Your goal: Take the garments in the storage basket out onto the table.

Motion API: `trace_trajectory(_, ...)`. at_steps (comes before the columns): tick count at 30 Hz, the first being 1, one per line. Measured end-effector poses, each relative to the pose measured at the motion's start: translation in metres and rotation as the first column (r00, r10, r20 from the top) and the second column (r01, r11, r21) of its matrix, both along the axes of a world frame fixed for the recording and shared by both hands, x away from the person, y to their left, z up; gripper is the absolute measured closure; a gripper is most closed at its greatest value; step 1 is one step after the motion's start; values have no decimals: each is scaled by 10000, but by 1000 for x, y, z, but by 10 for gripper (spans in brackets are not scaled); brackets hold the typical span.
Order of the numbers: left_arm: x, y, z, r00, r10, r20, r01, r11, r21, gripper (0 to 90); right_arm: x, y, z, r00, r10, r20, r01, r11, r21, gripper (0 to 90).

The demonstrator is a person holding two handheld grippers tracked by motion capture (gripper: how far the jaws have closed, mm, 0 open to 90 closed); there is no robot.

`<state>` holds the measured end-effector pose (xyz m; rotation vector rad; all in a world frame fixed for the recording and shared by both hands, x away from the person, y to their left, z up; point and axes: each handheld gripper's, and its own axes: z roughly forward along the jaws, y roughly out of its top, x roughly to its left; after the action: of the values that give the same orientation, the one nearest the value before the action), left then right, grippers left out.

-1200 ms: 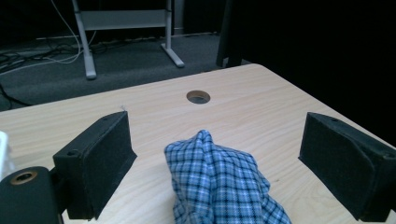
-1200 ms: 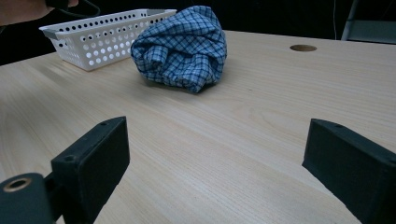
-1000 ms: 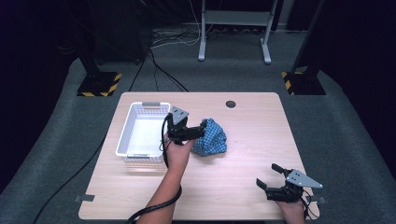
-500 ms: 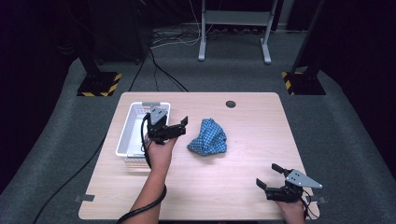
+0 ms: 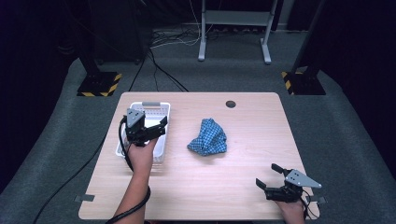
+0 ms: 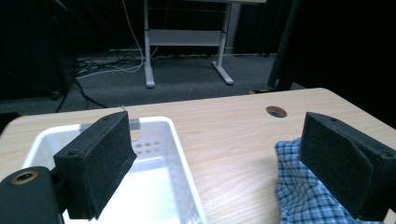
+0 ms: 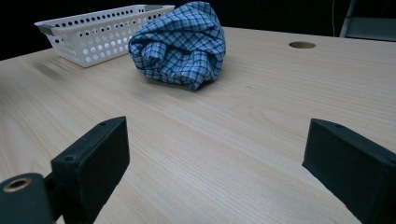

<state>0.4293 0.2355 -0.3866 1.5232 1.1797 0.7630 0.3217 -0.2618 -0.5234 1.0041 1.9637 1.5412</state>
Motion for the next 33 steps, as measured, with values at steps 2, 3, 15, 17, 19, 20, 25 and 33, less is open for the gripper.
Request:
trace_trajectory(2, -1, 6, 1, 10000, 92, 15, -92, 9999, -55, 92, 0, 0, 0, 10000, 16, -25, -16, 10000, 7, 60)
trace_trajectory(3, -2, 8, 1, 9999, 141, 14, -141, 9999, -87, 92, 0, 0, 0, 10000, 14, -31, -14, 10000, 14, 60)
trace_trajectory(15, -21, 39, 0, 9973, 728, 8, -728, 9969, -289, 92, 1, -1, 0, 10000, 31, -78, -31, 10000, 46, 60)
trace_trajectory(17, -24, 42, -1, 9968, 799, 15, -798, 9965, -257, 93, 1, -1, 0, 9999, 37, -107, -37, 10000, 49, 60)
trace_trajectory(19, -28, 46, -2, 9961, 887, -22, -887, 9959, -146, 92, 1, -1, 0, 10000, 34, -85, -33, 10000, 54, 60)
trace_trajectory(20, -30, 47, -3, 9958, 915, -22, -915, 9957, -157, 92, 1, -1, 0, 10000, 30, -90, -30, 10000, 47, 60)
trace_trajectory(25, -39, 56, -9, 9944, 1056, -94, -1057, 9944, -66, 93, 1, 0, 0, 10000, -5, -68, 6, 10000, 24, 60)
trace_trajectory(33, -55, 72, -23, 9917, 1279, -133, -1279, 9918, 59, 100, 1, 0, 0, 9999, -11, -100, 11, 10000, 29, 60)
